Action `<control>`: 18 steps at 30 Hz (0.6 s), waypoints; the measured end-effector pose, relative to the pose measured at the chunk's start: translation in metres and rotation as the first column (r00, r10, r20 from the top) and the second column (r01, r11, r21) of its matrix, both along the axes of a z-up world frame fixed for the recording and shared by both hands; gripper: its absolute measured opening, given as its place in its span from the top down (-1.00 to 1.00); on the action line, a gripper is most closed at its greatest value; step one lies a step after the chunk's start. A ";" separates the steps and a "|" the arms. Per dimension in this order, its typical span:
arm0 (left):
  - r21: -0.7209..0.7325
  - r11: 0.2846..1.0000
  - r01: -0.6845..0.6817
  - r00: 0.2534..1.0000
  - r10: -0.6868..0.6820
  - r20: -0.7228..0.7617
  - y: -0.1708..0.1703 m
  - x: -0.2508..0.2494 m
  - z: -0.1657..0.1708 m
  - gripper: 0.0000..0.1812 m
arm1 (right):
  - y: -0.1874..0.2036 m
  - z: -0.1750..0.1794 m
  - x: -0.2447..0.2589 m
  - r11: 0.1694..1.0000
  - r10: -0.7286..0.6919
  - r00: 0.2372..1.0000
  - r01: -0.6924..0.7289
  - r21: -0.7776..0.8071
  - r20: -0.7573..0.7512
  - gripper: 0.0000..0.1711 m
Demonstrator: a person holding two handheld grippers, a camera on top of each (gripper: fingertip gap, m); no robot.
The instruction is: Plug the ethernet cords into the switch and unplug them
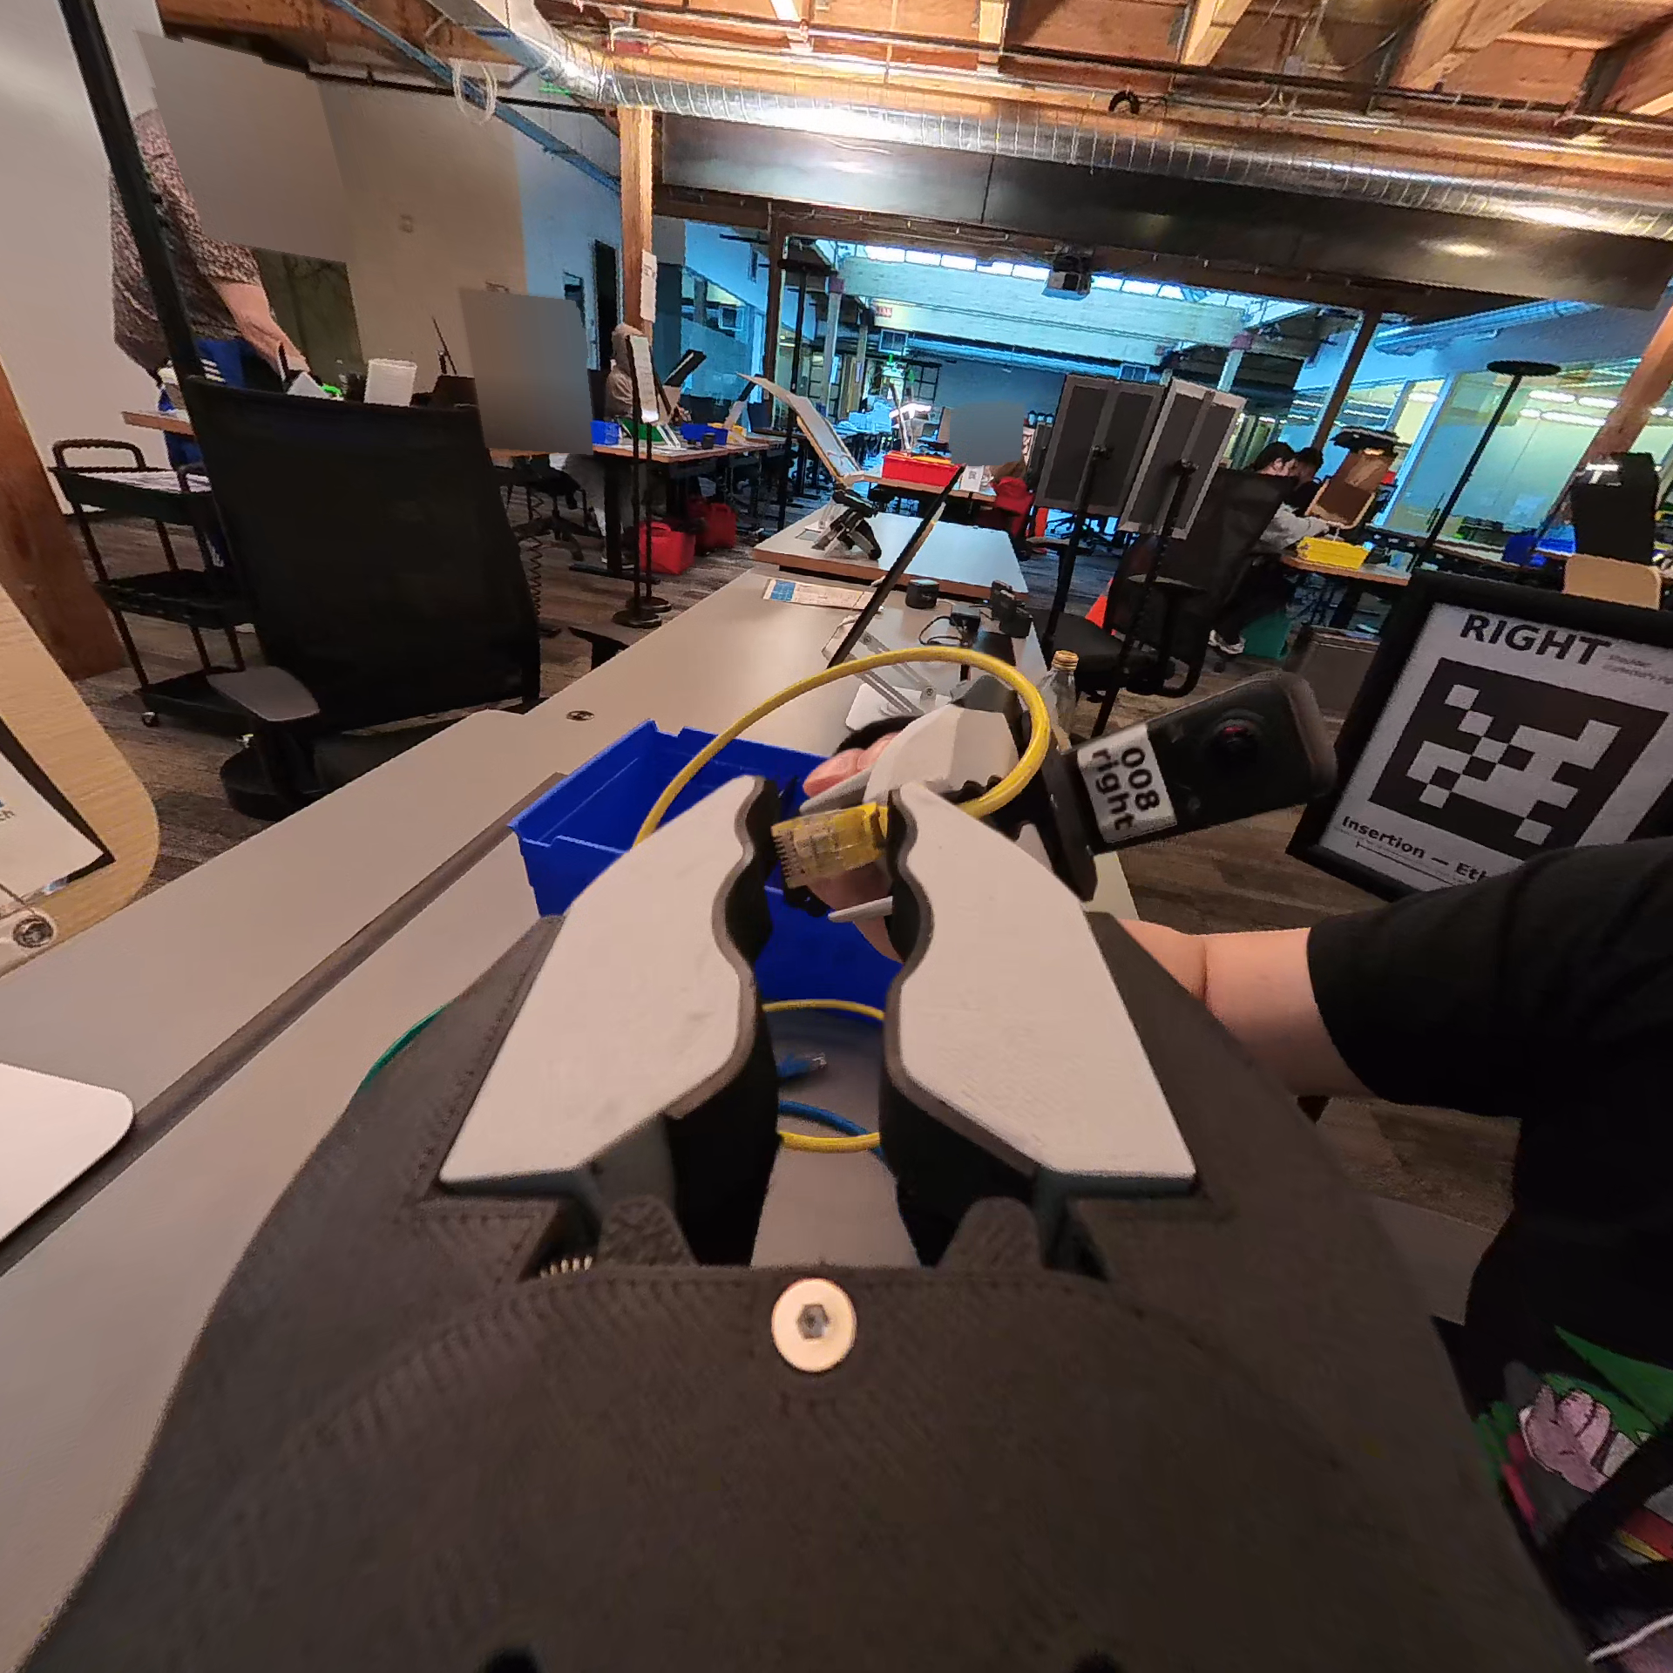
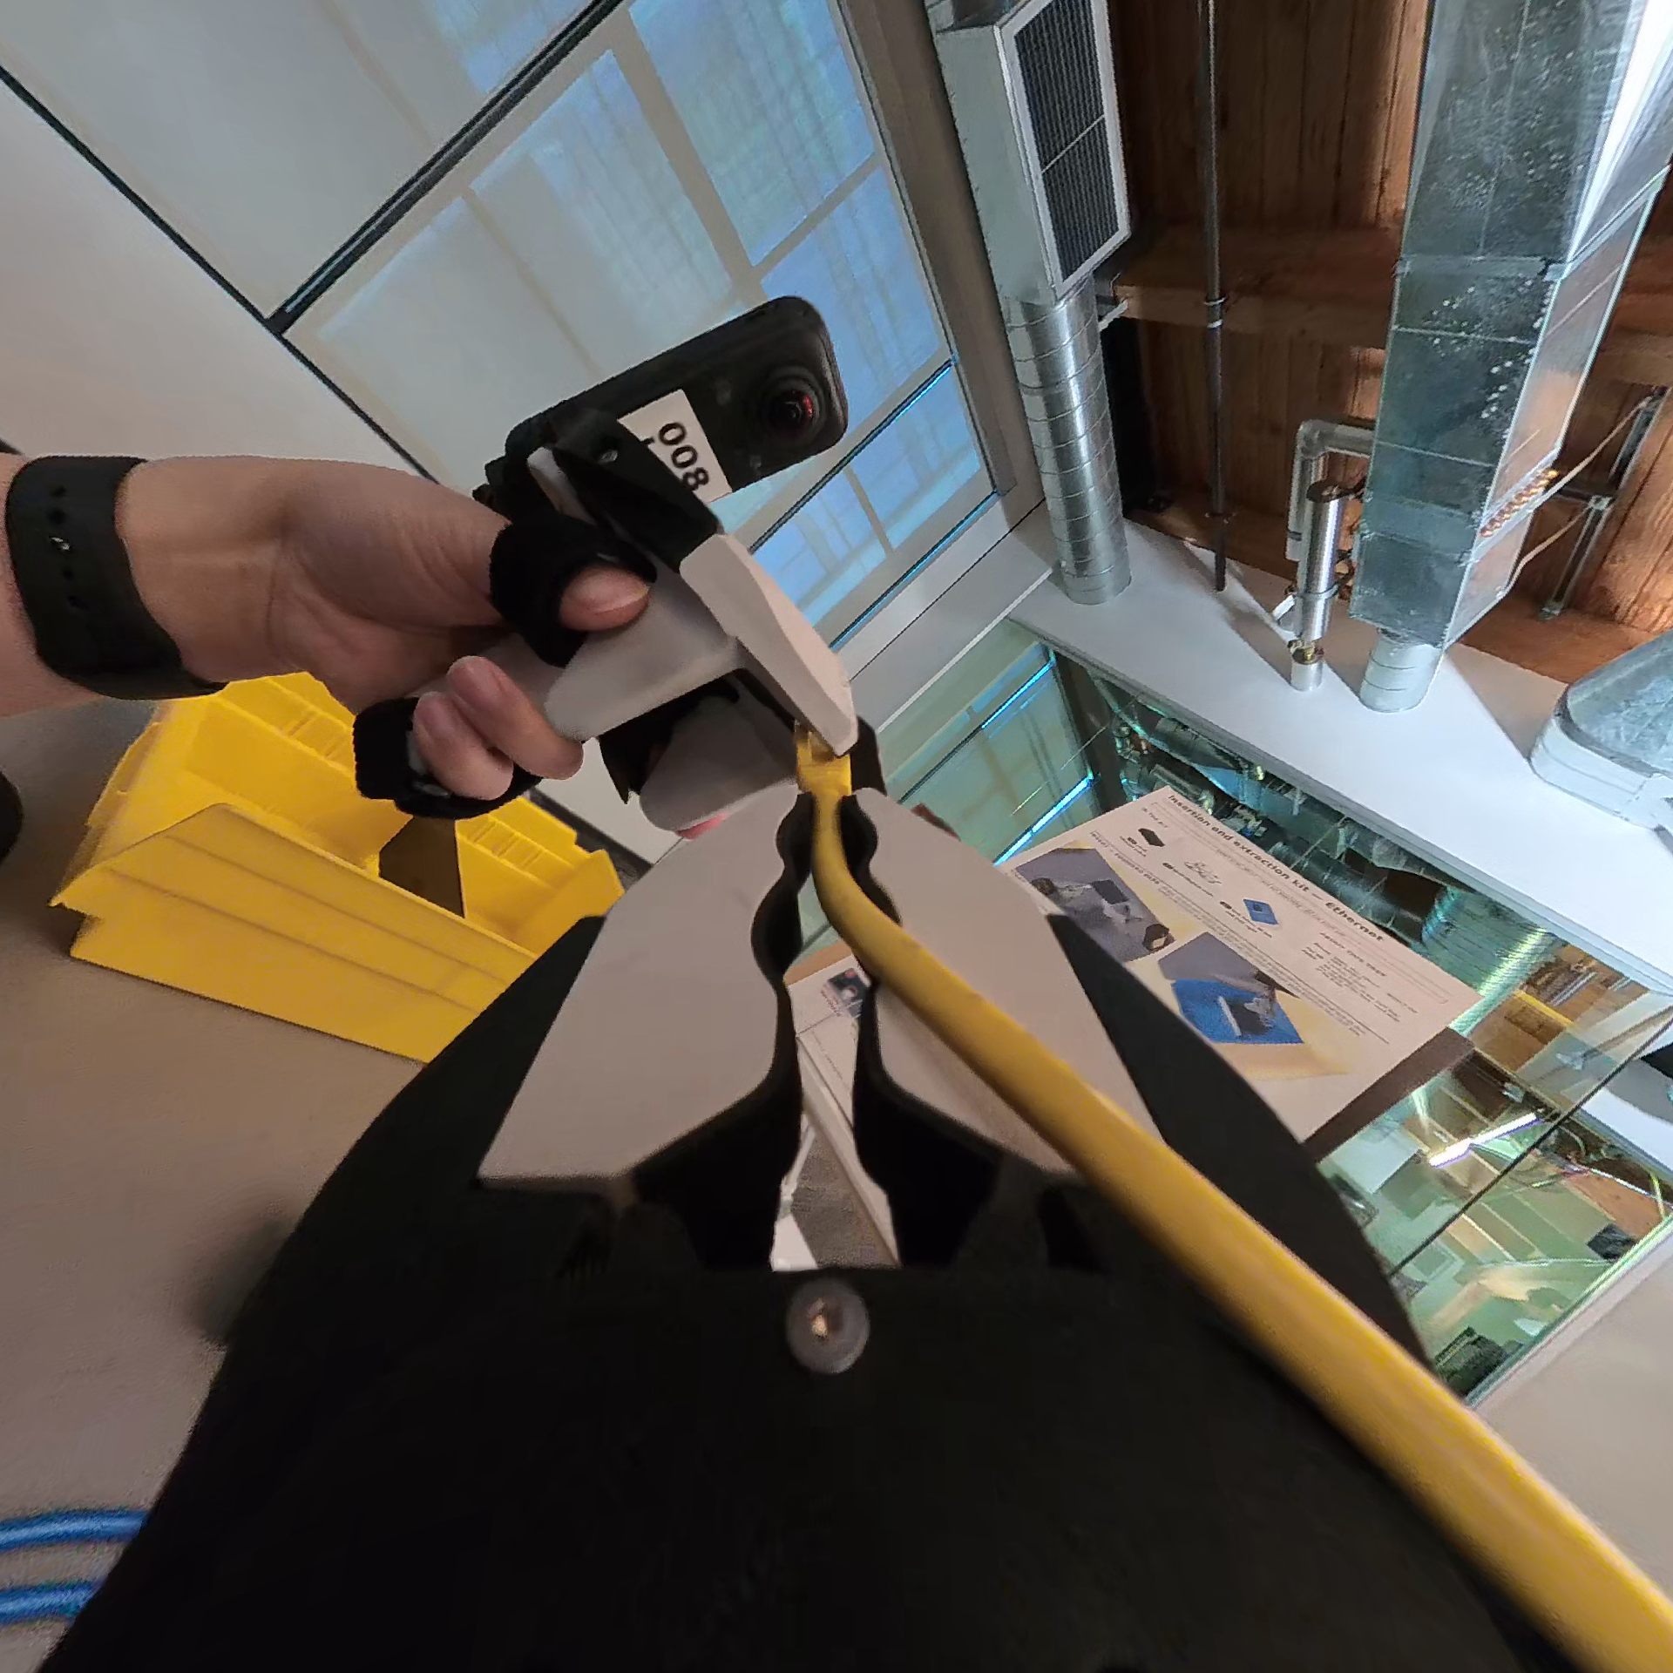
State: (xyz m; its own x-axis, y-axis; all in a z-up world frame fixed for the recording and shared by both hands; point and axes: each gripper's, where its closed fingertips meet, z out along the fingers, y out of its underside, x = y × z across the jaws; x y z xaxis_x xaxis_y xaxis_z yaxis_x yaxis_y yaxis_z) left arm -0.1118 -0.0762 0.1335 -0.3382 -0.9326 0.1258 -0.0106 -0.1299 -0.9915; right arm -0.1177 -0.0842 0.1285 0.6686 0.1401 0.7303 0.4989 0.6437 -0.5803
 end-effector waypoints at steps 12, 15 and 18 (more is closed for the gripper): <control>0.230 0.806 -0.546 0.802 0.582 -0.134 0.081 -0.035 -0.041 0.43 | -0.016 0.033 0.028 1.000 -0.015 0.998 0.015 -0.010 -0.059 0.93; 0.187 0.828 -0.529 0.759 0.560 -0.332 0.076 -0.026 -0.111 0.32 | -0.021 0.042 0.038 1.000 -0.015 0.996 0.015 0.003 -0.084 0.93; 0.233 0.772 -0.592 0.657 0.629 -0.416 0.081 -0.022 -0.179 0.25 | -0.026 0.048 0.044 1.000 0.000 0.994 0.001 0.005 -0.105 0.93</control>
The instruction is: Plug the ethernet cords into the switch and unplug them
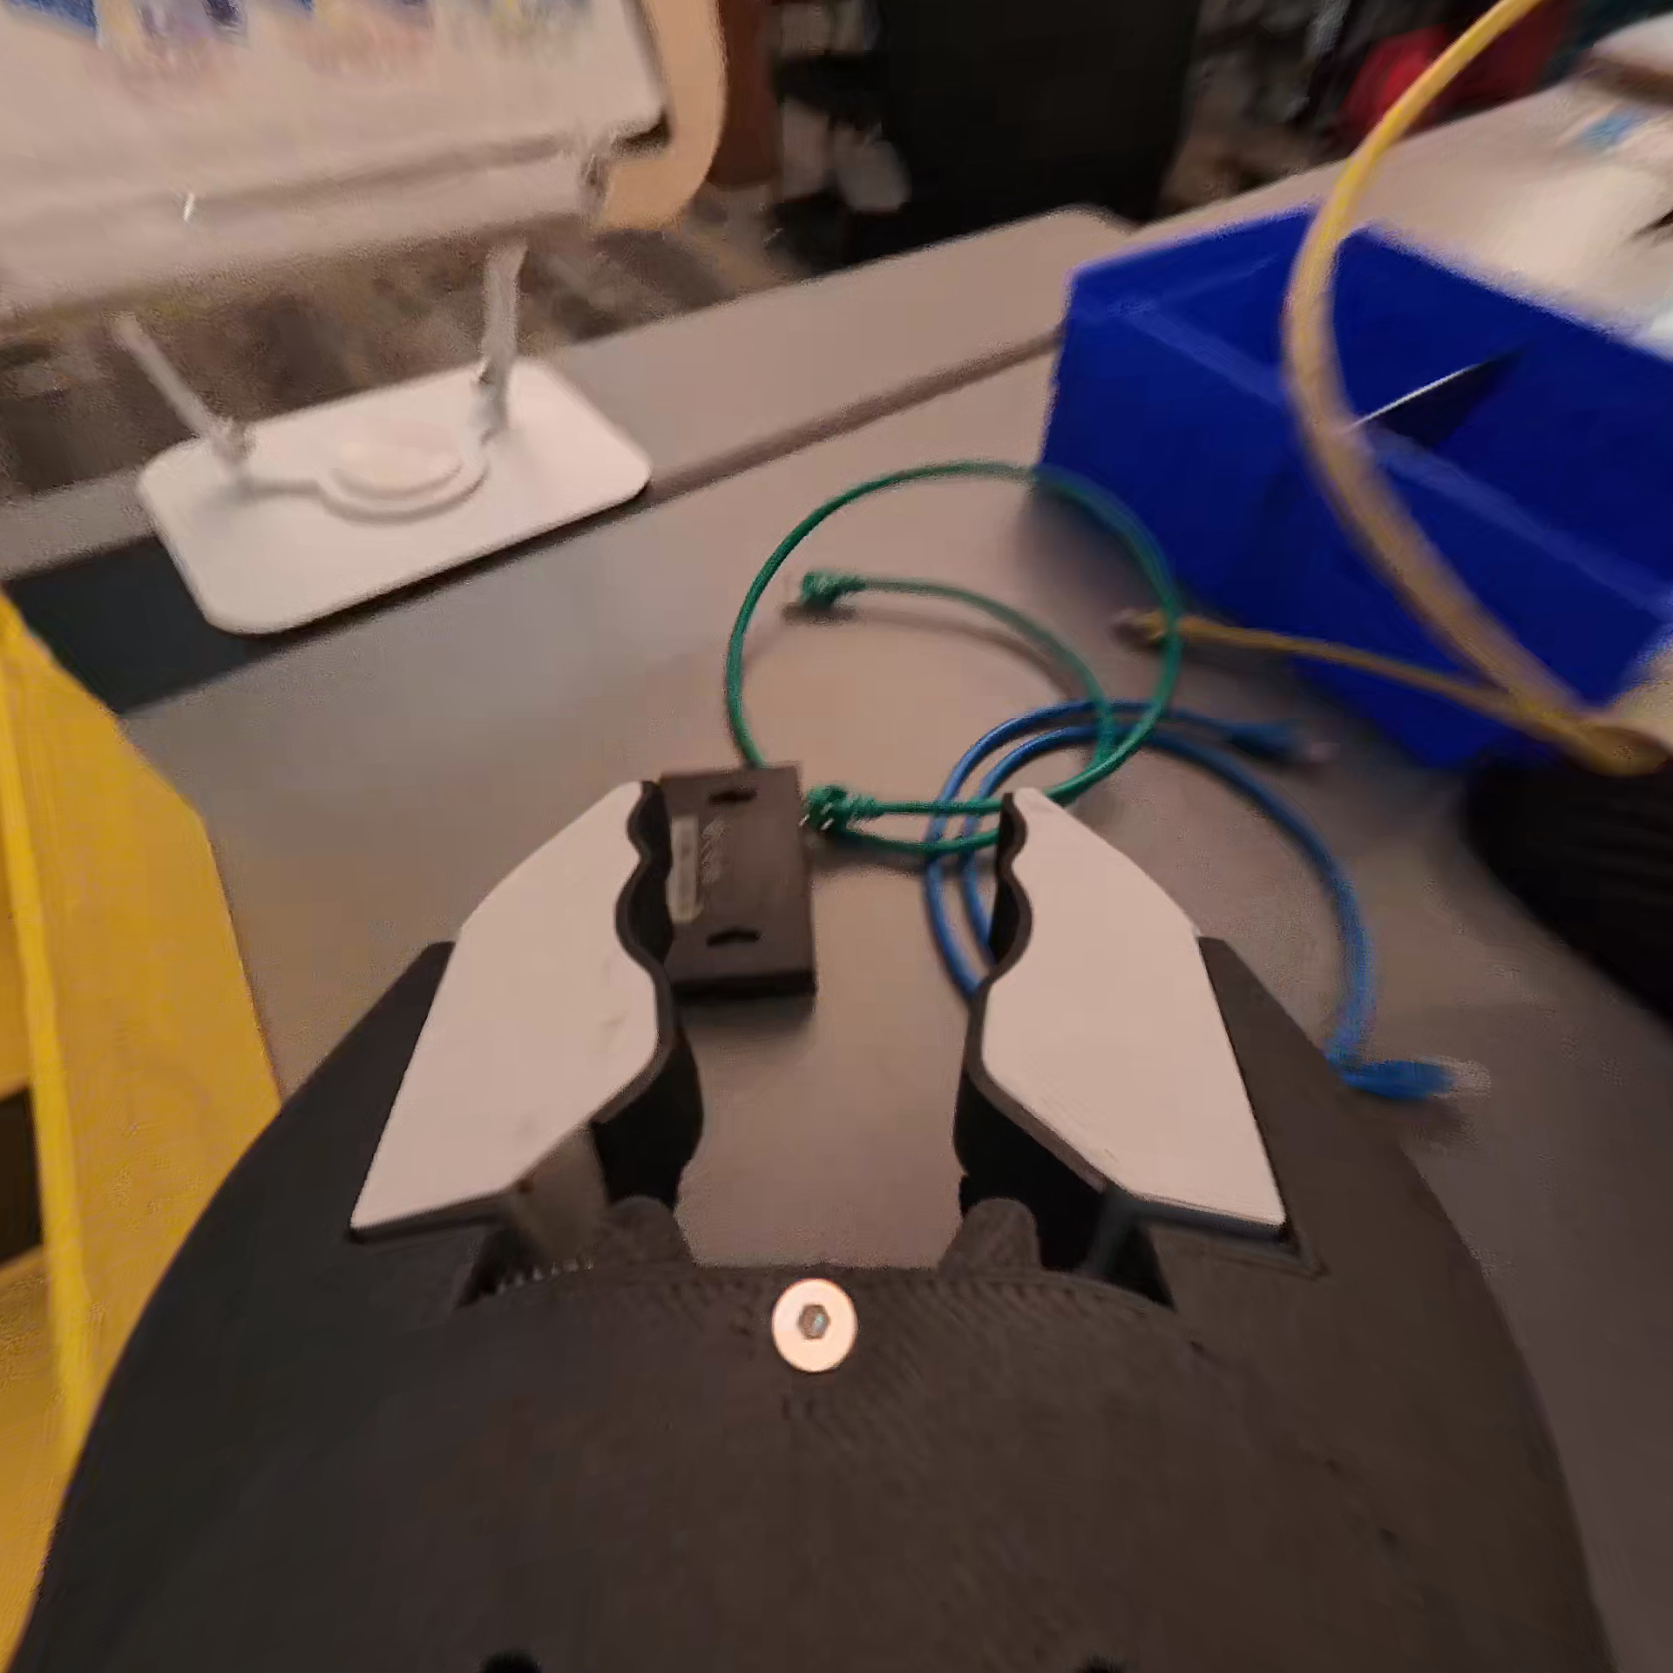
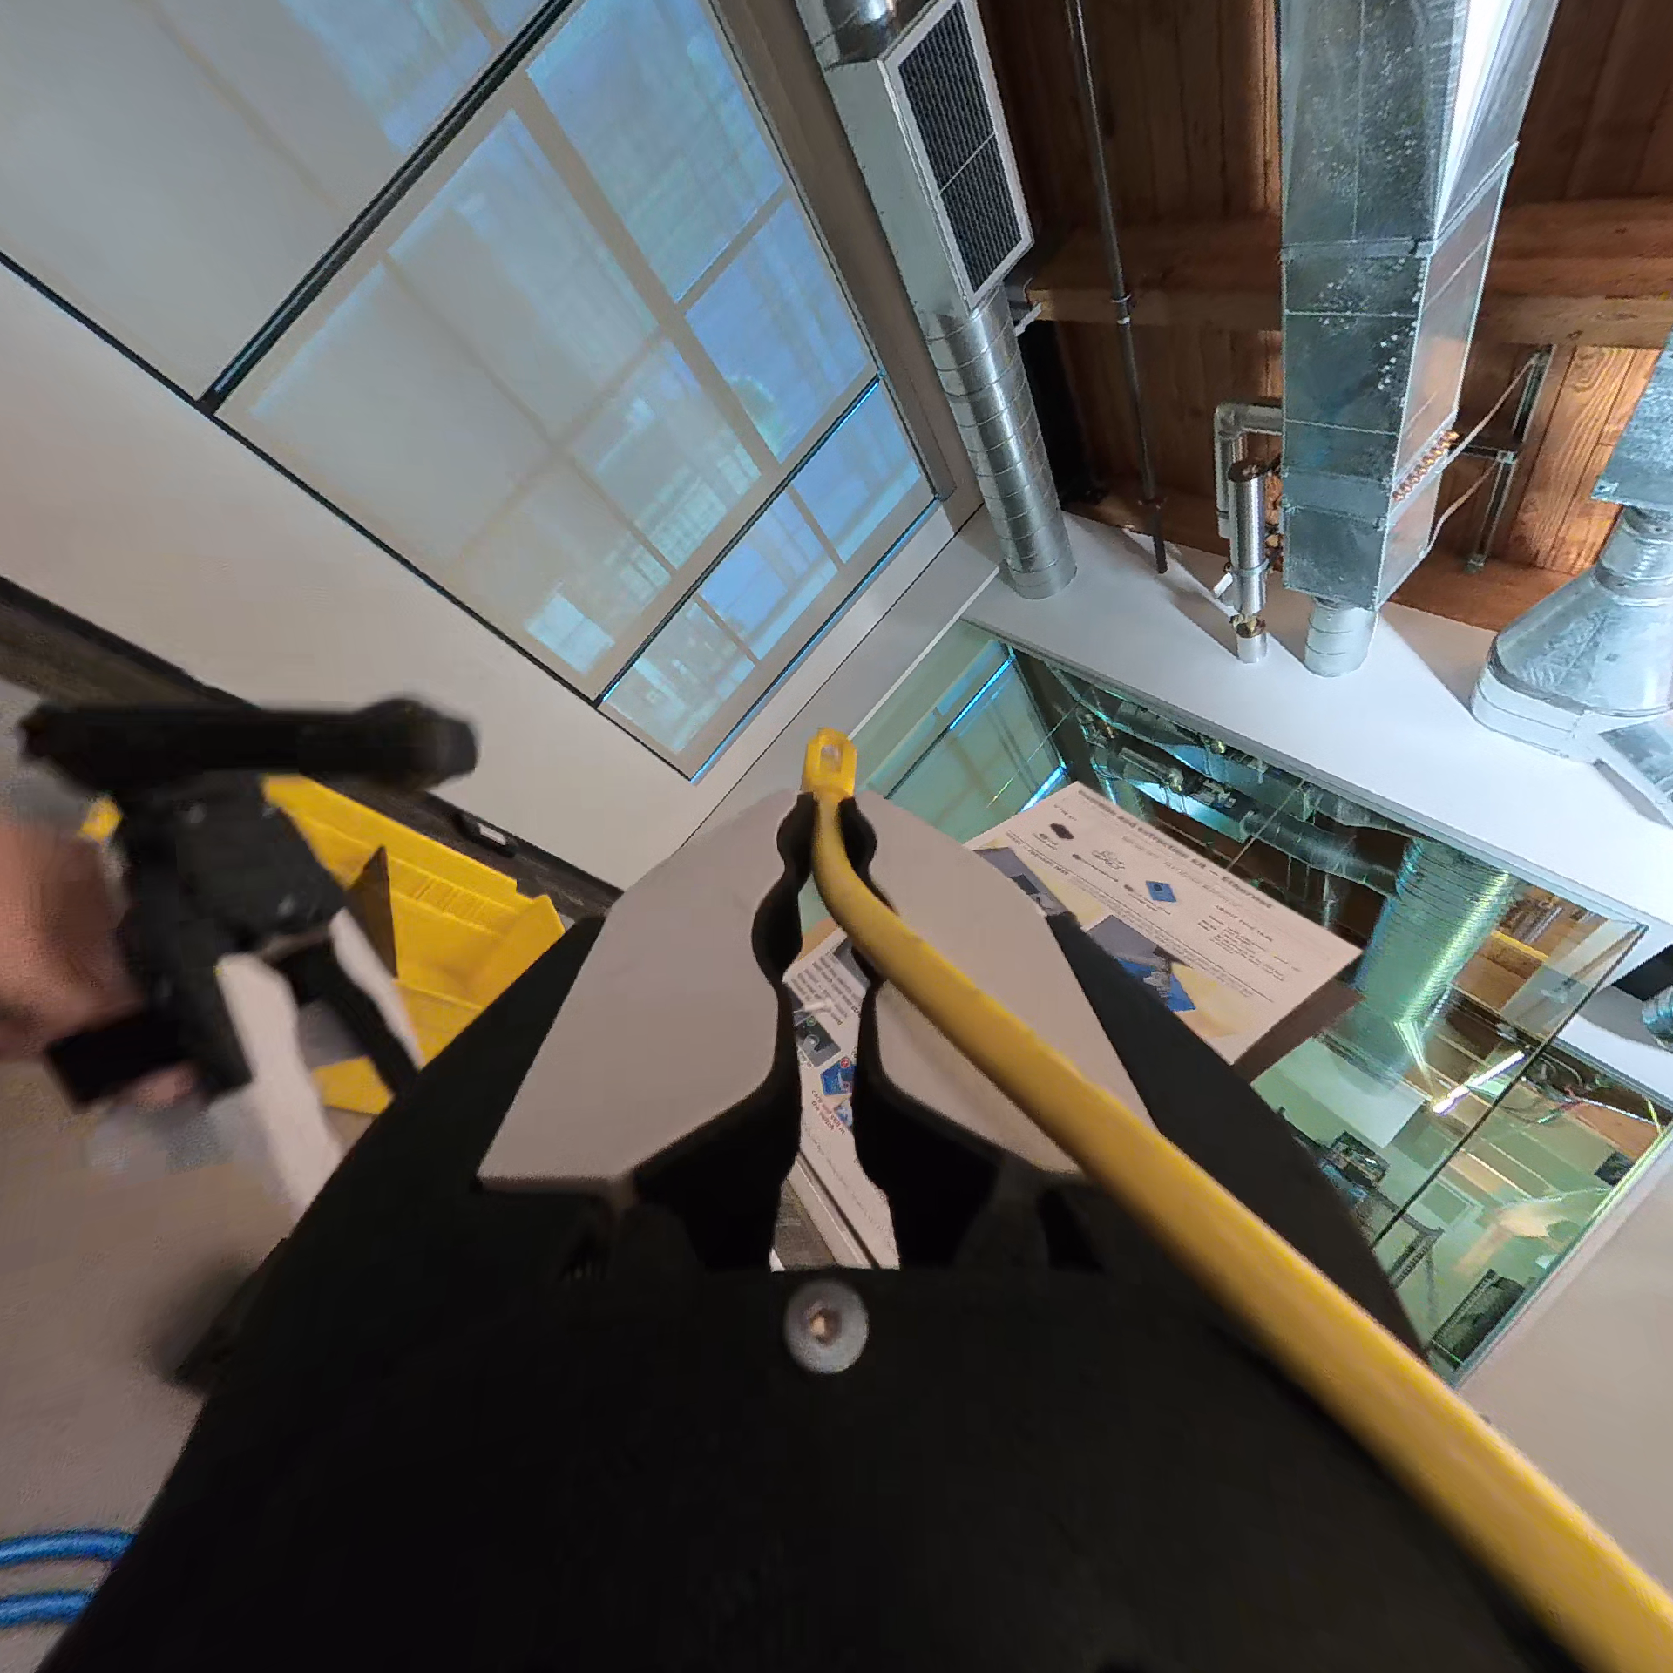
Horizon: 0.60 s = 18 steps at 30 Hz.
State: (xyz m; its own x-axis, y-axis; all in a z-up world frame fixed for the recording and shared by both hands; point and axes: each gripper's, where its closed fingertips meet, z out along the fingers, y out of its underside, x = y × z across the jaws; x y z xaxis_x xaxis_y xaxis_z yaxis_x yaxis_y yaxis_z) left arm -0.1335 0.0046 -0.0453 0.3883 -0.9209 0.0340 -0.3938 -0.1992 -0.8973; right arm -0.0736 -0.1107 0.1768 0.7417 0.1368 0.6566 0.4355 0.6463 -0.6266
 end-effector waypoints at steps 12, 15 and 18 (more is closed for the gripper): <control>0.028 0.987 -0.158 0.933 0.158 -0.323 0.029 -0.004 -0.111 0.06 | -0.016 0.013 0.003 0.999 0.030 0.999 -0.030 0.017 -0.012 0.93; -0.063 0.988 -0.144 0.941 0.117 -0.317 0.029 0.002 -0.116 0.00 | -0.016 0.013 0.003 0.999 0.032 0.999 -0.032 0.011 -0.014 0.93; -0.076 0.991 -0.113 0.949 0.085 -0.304 0.032 0.005 -0.115 0.17 | -0.016 0.013 0.004 0.999 0.038 0.999 -0.038 0.001 -0.019 0.93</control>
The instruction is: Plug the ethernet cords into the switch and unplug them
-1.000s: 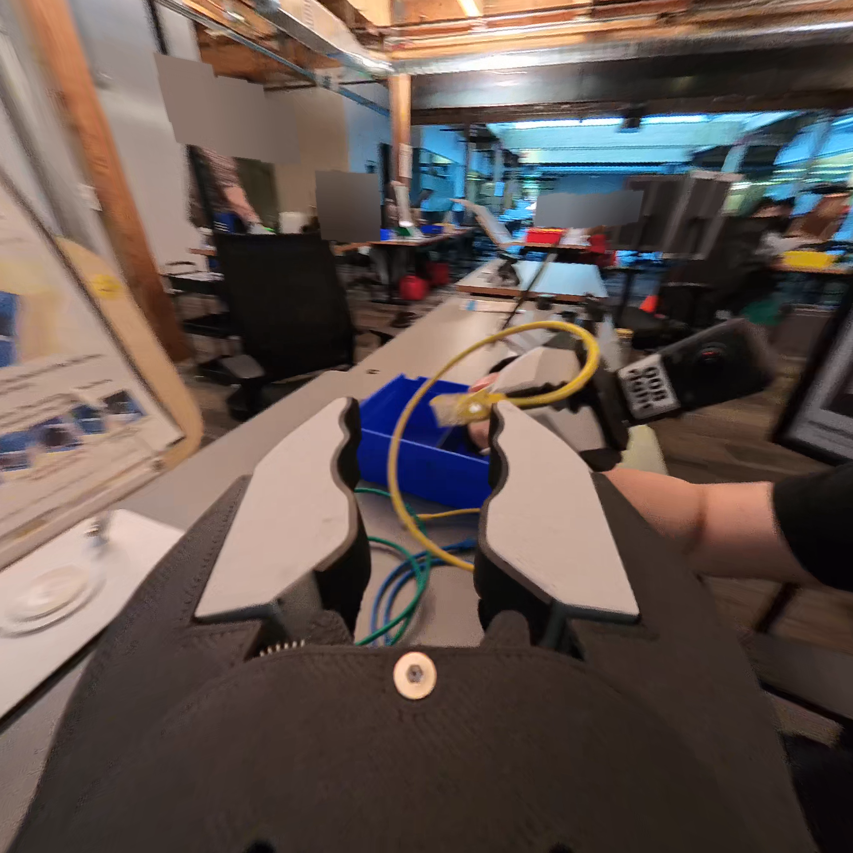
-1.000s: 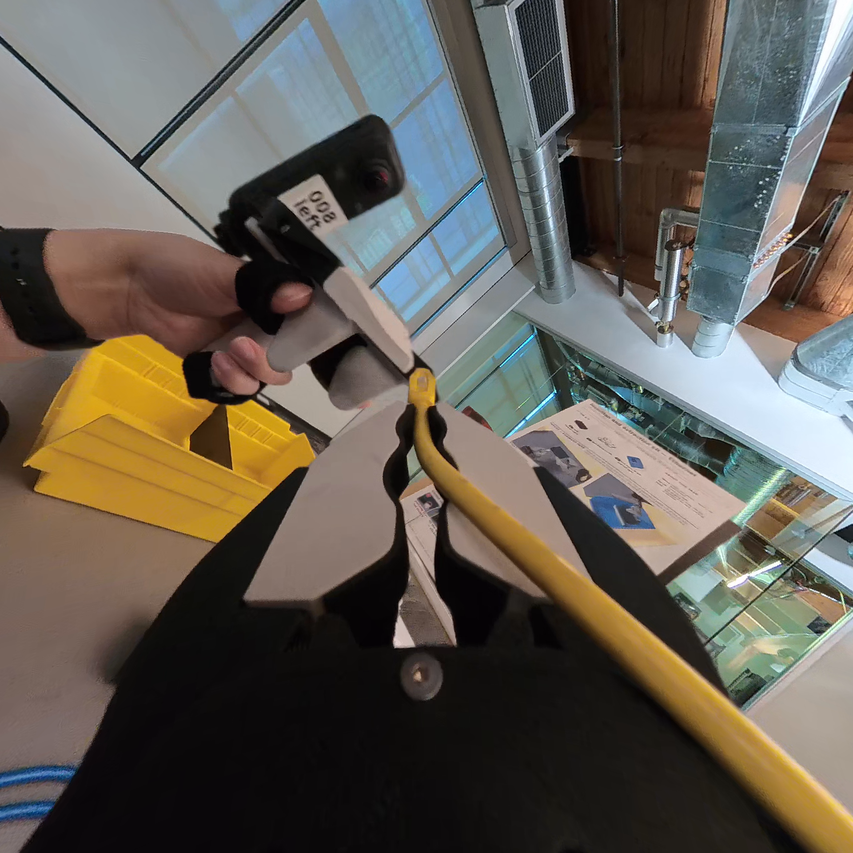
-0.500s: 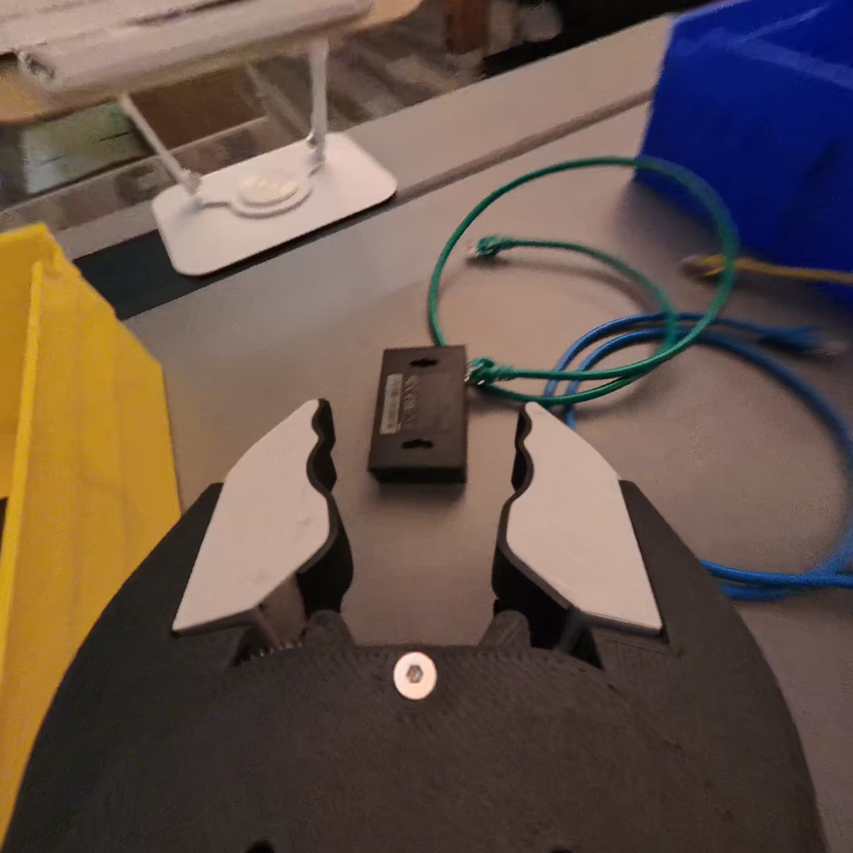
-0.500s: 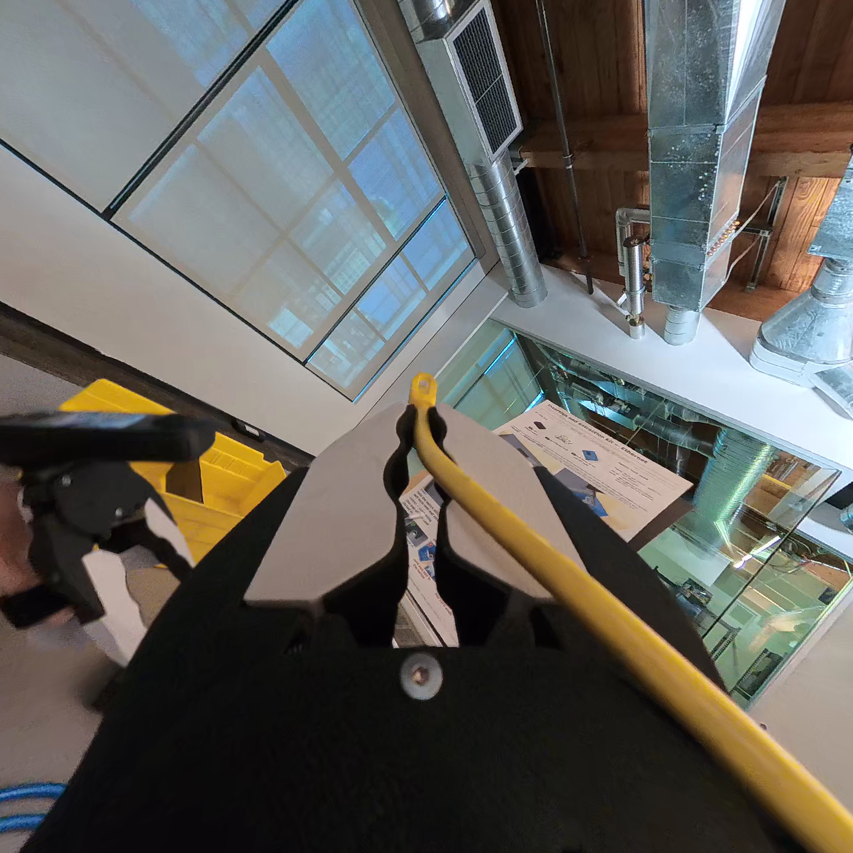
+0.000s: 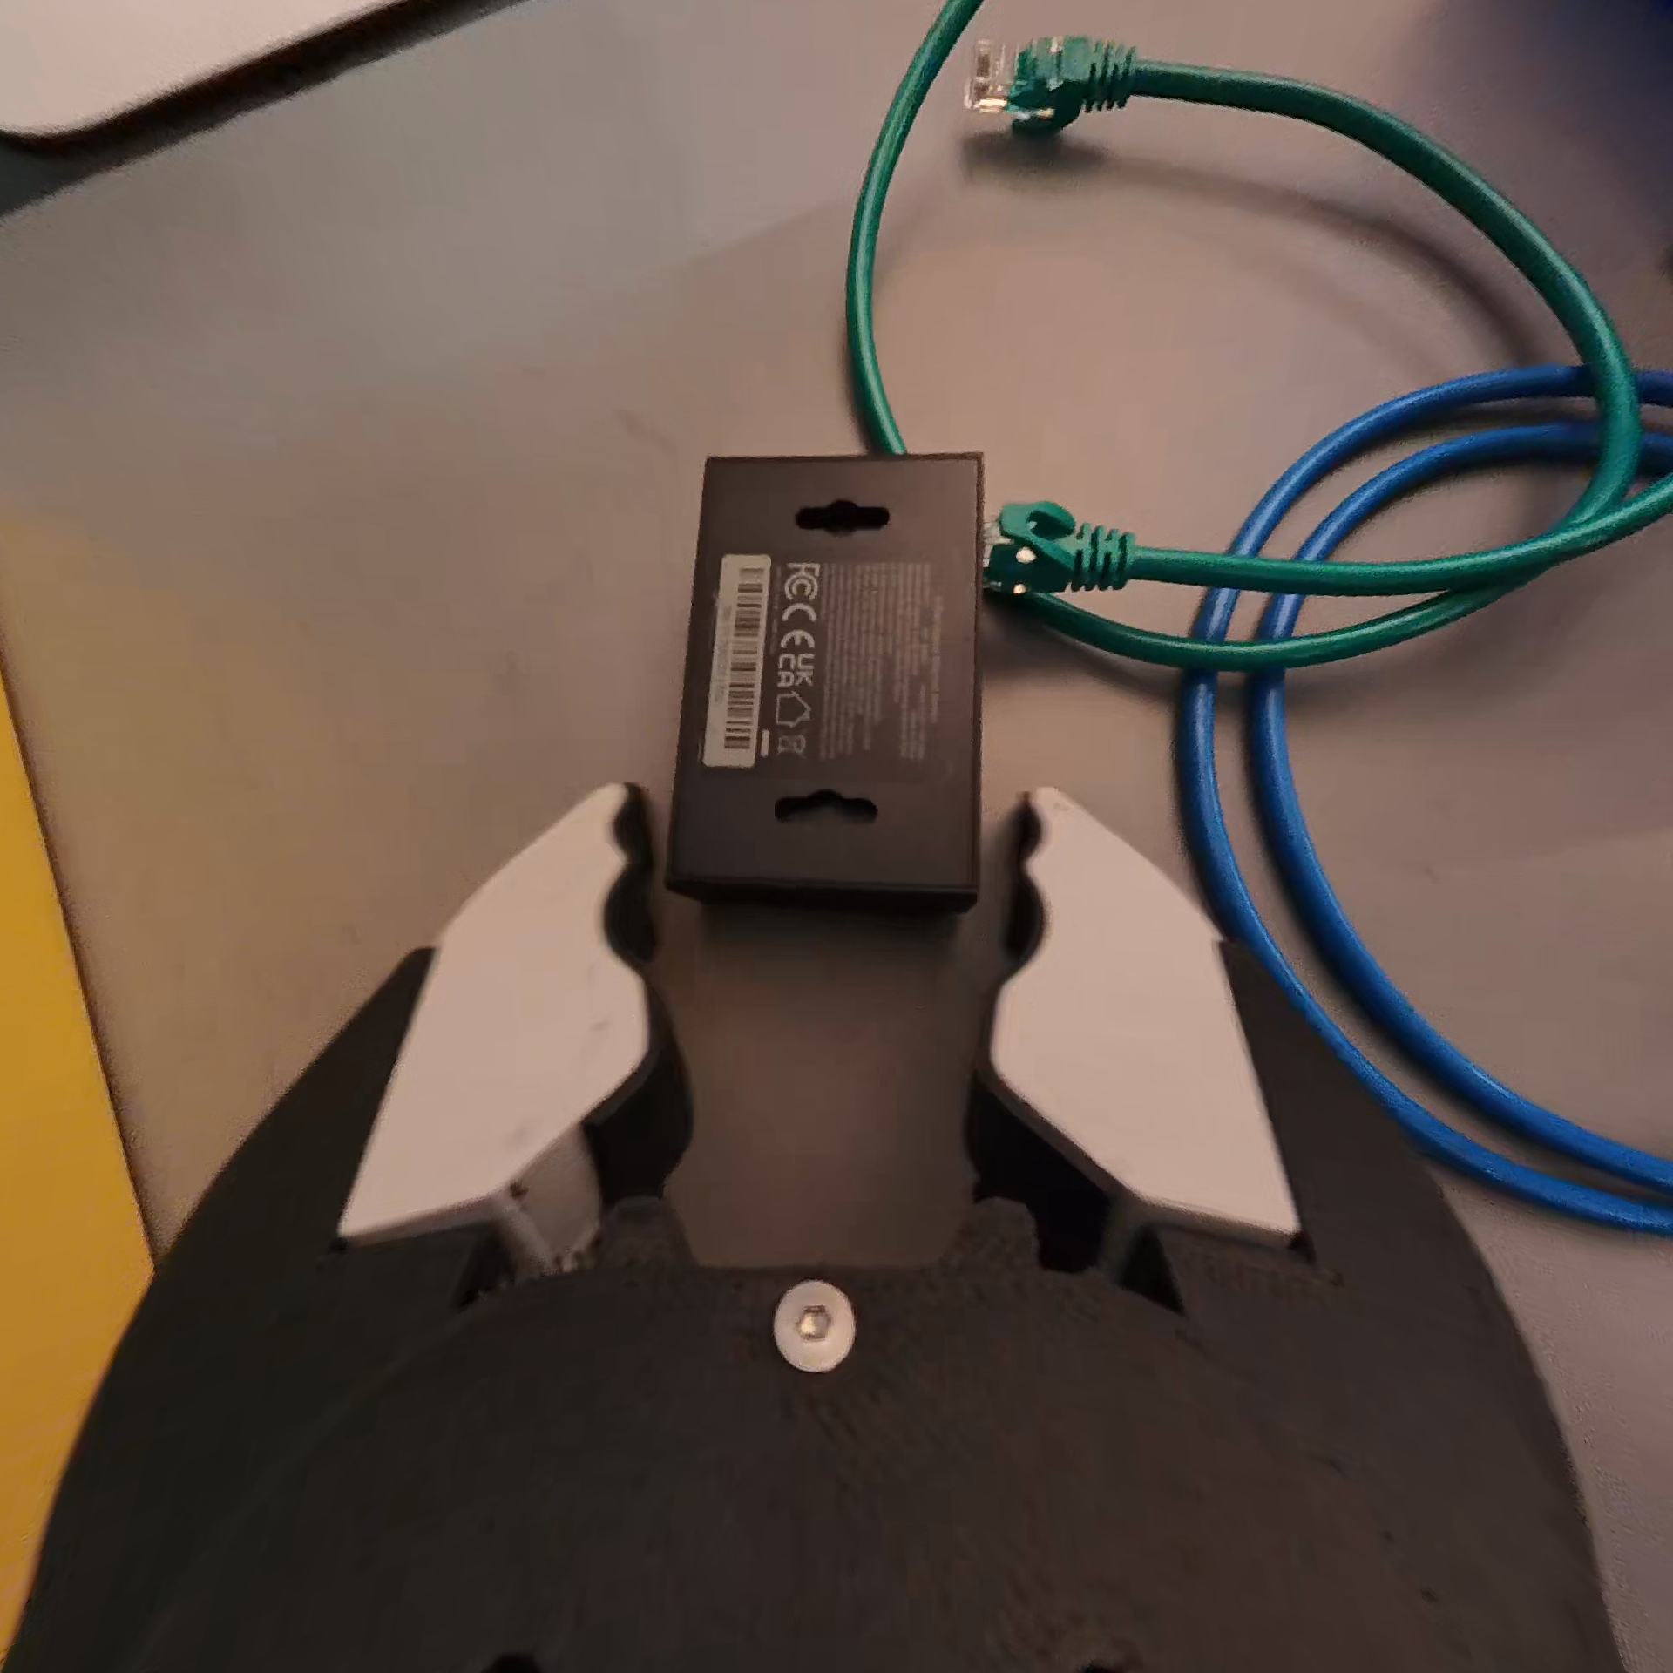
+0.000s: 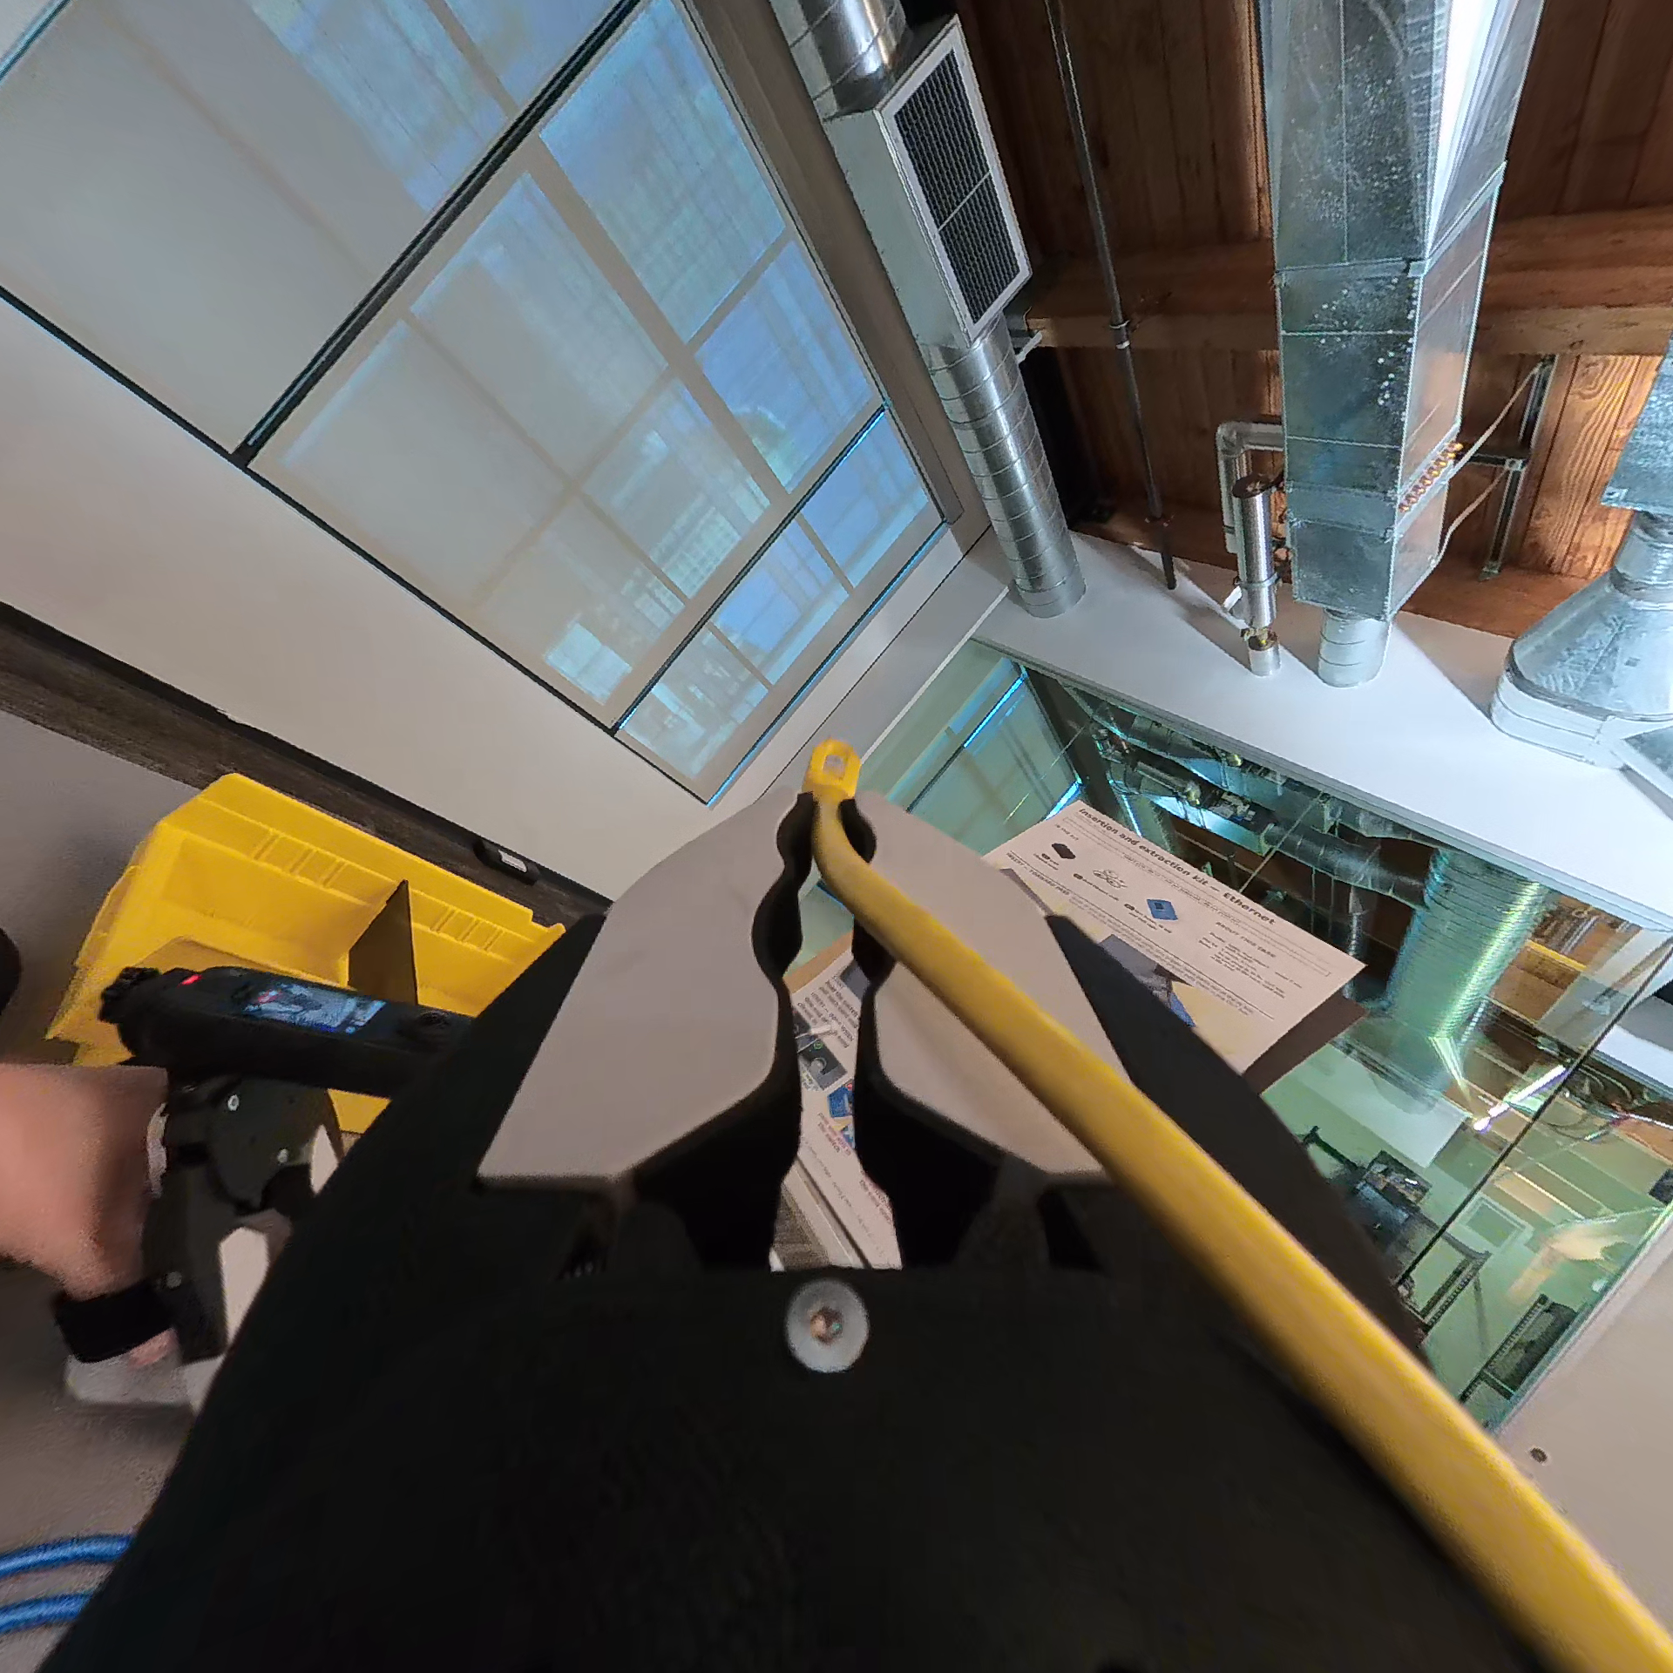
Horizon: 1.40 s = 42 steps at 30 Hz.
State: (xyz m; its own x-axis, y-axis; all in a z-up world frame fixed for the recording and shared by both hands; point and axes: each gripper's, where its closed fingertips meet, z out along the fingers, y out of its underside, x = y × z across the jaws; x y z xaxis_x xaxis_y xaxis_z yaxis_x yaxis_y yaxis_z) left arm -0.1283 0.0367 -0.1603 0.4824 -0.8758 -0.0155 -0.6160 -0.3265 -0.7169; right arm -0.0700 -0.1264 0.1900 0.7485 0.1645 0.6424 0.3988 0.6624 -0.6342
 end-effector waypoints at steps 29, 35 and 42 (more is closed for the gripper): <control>0.607 0.771 -0.194 0.896 -0.113 0.429 0.014 -0.008 0.290 0.33 | 0.026 -0.022 -0.044 0.985 -0.172 0.984 0.172 0.000 -0.054 0.93; 0.605 0.751 -0.263 0.846 -0.122 0.519 0.016 -0.032 0.310 0.34 | 0.038 -0.039 -0.065 0.945 -0.313 0.946 0.319 -0.068 0.086 0.93; 0.596 0.721 -0.354 0.809 -0.084 0.582 0.025 -0.079 0.330 0.34 | 0.065 -0.055 -0.037 0.906 -0.376 0.920 0.390 -0.164 0.110 0.93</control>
